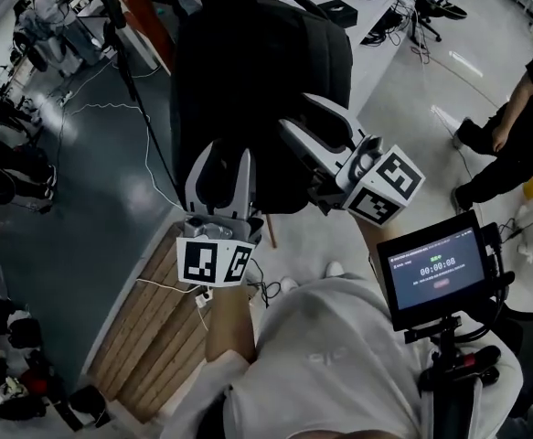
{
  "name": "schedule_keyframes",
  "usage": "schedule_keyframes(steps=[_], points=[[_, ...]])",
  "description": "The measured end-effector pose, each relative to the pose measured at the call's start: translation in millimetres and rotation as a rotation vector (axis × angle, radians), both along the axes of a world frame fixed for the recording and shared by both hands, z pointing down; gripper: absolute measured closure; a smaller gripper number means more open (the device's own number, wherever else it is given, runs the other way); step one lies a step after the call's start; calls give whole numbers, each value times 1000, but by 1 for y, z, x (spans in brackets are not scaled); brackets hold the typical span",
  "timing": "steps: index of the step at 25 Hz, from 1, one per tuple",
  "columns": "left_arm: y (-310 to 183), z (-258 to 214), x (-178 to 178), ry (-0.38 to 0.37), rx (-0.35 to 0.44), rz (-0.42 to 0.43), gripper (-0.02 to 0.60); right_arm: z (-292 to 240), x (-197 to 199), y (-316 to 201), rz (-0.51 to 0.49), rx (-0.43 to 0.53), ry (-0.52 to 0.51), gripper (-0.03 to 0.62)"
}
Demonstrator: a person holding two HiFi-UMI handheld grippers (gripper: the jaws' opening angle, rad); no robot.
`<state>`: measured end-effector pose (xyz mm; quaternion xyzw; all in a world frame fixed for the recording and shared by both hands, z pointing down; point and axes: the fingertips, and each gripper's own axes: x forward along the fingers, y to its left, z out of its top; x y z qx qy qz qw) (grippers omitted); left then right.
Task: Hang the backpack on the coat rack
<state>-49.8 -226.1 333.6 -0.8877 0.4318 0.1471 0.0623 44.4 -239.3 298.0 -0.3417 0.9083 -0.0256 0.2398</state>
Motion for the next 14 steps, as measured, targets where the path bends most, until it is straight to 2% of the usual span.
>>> schedule_keyframes(steps=[3, 14], points=[[6, 5, 6, -5, -8, 31, 417, 3, -4, 5, -16, -7, -8, 404], [24, 17, 10, 0, -47, 39, 417, 10, 1, 22, -22, -43, -24, 404]])
